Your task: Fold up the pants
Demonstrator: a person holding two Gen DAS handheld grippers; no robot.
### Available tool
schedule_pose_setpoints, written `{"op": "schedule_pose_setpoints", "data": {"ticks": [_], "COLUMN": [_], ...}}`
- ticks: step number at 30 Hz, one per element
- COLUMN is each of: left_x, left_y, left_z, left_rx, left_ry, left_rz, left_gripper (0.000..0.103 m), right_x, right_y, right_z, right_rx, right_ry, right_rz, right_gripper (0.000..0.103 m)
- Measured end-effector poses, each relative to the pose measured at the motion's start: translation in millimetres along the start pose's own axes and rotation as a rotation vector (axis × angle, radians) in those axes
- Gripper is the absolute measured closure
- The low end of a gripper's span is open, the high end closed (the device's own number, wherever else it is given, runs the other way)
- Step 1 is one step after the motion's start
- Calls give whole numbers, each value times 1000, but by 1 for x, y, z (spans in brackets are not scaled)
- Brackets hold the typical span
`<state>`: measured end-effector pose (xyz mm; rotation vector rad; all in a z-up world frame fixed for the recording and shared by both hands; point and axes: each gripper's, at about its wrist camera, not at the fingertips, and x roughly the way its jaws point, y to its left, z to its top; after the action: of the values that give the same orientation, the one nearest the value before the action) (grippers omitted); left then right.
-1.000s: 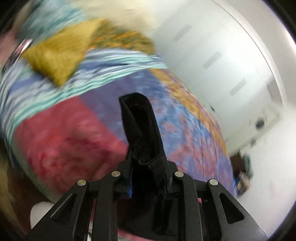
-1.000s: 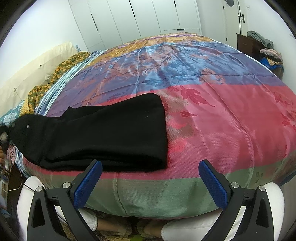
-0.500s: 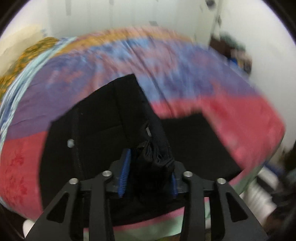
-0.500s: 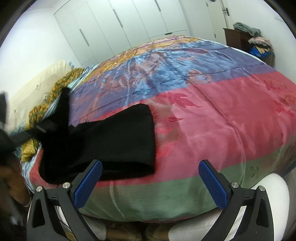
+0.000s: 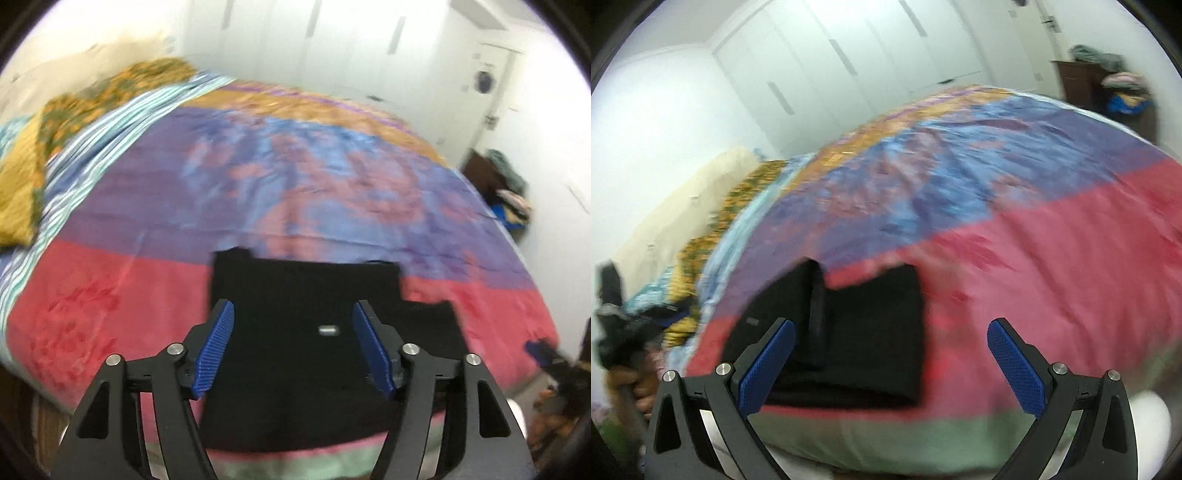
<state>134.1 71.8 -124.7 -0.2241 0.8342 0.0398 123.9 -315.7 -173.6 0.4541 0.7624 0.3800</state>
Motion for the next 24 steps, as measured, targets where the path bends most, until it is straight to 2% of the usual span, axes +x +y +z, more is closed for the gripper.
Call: {"op": "schedule_pose_setpoints", "data": {"ticks": [1, 2, 4, 5, 7, 9, 12, 14, 17, 22, 24], "left_x": [9, 23, 54, 63, 78, 81, 76, 76, 77, 82, 82], "left_y": [5, 8, 5, -3, -20, -27, -18, -15, -14, -14, -12], "left_z": [-4, -11, -31, -41, -54, -62, -58, -60, -60, -57, -57], "left_rx": [0, 0, 11, 30, 108, 131, 84, 89, 108, 77, 74], "left_ry": [12, 51, 148, 179, 189, 160, 169, 175, 167, 164, 165], "left_rz": [16, 22, -16, -35, -39, -18, -62, -79, -71, -83, -88], "left_gripper": [49, 54, 66, 66, 67, 67, 67, 67, 66, 66, 66], "right_x": [8, 18, 50, 61, 98, 131, 165, 177, 192, 210, 212], "right_y": [5, 10, 16, 18, 23, 23, 23, 24, 28, 35, 38], "right_z": [5, 10, 17, 17, 14, 9, 0, -5, -8, -9, -10], "right_rx": [6, 16, 58, 72, 103, 120, 118, 107, 85, 69, 108], "right_ry": [23, 56, 163, 202, 336, 454, 581, 631, 679, 733, 733], "right_rz": [52, 111, 244, 279, 341, 349, 311, 307, 326, 374, 436], "right_gripper": [0, 0, 0, 0, 2, 13, 19, 20, 23, 28, 30]}}
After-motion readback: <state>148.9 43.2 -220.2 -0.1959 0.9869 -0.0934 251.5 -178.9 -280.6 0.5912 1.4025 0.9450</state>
